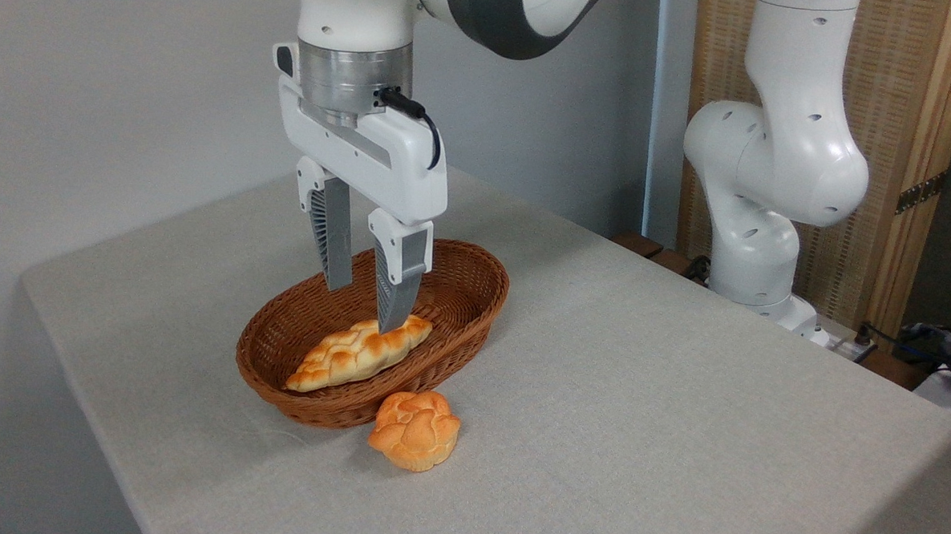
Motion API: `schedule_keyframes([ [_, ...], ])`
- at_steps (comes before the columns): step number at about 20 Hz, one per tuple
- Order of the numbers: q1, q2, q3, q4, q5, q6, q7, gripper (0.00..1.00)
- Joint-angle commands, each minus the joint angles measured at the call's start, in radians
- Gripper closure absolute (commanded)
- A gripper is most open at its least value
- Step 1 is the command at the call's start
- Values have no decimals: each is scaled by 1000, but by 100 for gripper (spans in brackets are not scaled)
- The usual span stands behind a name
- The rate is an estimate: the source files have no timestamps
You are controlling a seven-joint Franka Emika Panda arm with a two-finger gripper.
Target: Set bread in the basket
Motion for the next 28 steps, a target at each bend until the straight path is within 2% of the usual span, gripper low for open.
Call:
schedule_keyframes([
  [1,-9,-12,22,11,9,-34,73,0],
  [9,-6,-4,23,2,11,-34,387,0],
  [18,60,3,29,-39,11,-54,964,0],
  [20,61,5,31,-58,43,-54,1047,0],
  [22,60,15,29,-67,92,-51,1102,0],
  [24,57,28,28,-73,118,-40,1142,0],
  [28,53,43,26,-101,135,-3,1242,0],
])
